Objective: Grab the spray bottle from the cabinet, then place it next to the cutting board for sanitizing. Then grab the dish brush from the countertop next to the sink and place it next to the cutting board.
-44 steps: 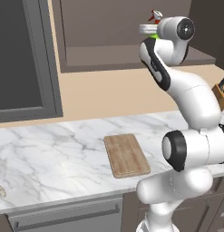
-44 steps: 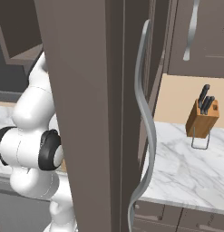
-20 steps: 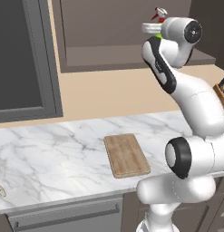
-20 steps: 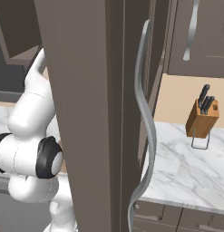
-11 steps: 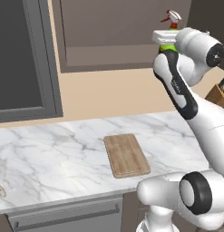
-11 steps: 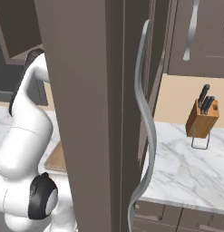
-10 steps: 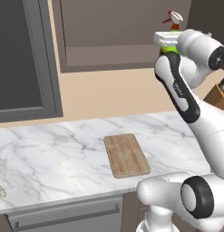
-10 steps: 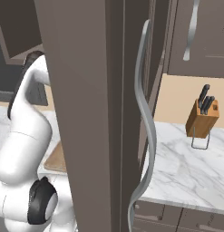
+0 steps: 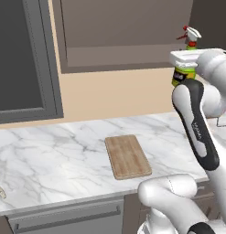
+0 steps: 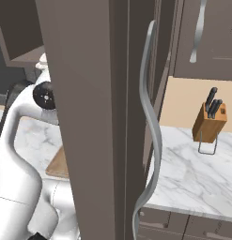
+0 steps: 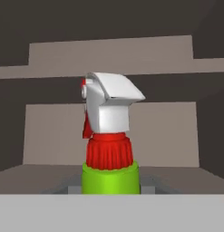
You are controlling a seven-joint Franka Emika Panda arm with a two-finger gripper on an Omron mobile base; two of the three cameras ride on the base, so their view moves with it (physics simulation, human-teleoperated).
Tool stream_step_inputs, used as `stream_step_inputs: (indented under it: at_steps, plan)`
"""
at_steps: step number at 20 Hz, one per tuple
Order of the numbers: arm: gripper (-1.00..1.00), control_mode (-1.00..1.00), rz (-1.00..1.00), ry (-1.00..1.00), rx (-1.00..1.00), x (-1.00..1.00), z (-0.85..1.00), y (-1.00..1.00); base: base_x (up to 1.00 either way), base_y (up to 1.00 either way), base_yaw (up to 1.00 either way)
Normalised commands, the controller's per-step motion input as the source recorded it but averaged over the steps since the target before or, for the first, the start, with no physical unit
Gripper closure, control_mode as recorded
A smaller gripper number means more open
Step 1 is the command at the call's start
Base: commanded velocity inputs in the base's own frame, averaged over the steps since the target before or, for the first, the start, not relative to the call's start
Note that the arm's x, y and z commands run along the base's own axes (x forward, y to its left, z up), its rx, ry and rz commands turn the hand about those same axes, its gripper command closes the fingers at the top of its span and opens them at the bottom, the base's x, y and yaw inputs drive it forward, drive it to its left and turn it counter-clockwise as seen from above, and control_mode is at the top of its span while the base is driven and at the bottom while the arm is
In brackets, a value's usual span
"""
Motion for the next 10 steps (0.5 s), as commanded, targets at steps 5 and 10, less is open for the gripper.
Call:
stream_step_inputs:
  at_steps: [5,10]
  plan:
    - [1.00,-1.00,0.13,0.03,-0.14,-0.67,-0.96,0.01,0.00,0.00,0.00]
    - [1.00,-1.00,0.37,0.07,-0.07,0.30,-1.00,0.00,0.00,0.00,0.00]
